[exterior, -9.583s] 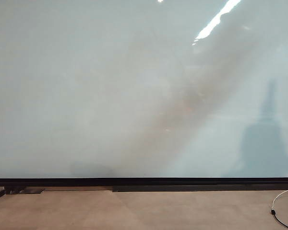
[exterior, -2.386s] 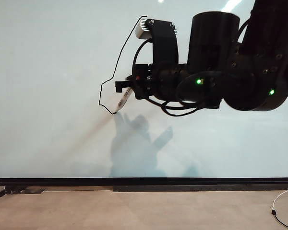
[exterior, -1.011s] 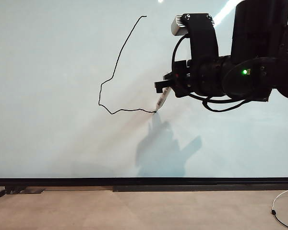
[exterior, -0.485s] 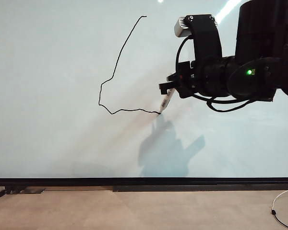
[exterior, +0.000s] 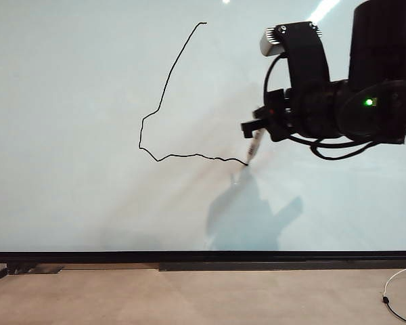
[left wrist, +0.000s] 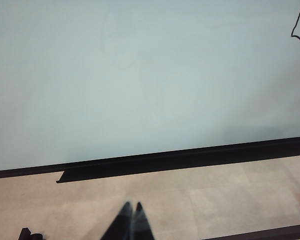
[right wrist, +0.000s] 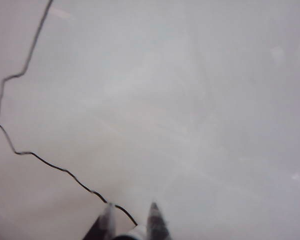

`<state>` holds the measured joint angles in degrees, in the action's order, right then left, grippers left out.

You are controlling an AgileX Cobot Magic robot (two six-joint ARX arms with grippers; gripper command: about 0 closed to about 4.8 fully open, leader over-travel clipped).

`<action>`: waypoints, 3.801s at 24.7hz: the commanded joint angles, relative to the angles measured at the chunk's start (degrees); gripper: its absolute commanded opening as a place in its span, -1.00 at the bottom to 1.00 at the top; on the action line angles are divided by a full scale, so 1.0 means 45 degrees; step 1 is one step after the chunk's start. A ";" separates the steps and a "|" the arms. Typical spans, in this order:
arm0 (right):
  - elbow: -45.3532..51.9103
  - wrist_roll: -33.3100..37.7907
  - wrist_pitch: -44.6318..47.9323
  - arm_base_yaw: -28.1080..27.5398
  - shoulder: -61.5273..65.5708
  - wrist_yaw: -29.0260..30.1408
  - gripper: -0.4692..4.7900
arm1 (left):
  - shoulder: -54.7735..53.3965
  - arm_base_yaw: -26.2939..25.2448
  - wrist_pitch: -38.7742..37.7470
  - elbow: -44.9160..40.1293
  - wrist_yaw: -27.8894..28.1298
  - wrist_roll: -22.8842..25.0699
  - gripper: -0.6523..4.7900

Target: Pick up the pen on the shelf to the right of the whiteboard and draw a triangle.

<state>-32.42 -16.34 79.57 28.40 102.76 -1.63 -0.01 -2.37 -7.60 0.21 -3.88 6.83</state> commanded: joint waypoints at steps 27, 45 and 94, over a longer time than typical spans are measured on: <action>0.1627 -0.0495 0.0321 -0.2356 -0.1817 -0.0175 -0.83 | 0.0000 0.0005 0.0078 0.0044 -0.0039 0.0010 -0.78; 0.3687 -0.0491 0.0243 -0.1316 -0.4809 -0.0238 -0.83 | 0.0000 0.0005 0.0078 0.0044 -0.0039 0.0010 -0.78; -0.4041 -0.0146 -0.2982 0.0287 -0.3852 0.3677 -0.83 | 0.0000 0.0005 0.0078 0.0044 -0.0039 0.0010 -0.78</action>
<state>-50.41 -16.62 65.39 29.65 85.67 15.14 -0.01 -2.37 -7.60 0.21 -3.90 6.83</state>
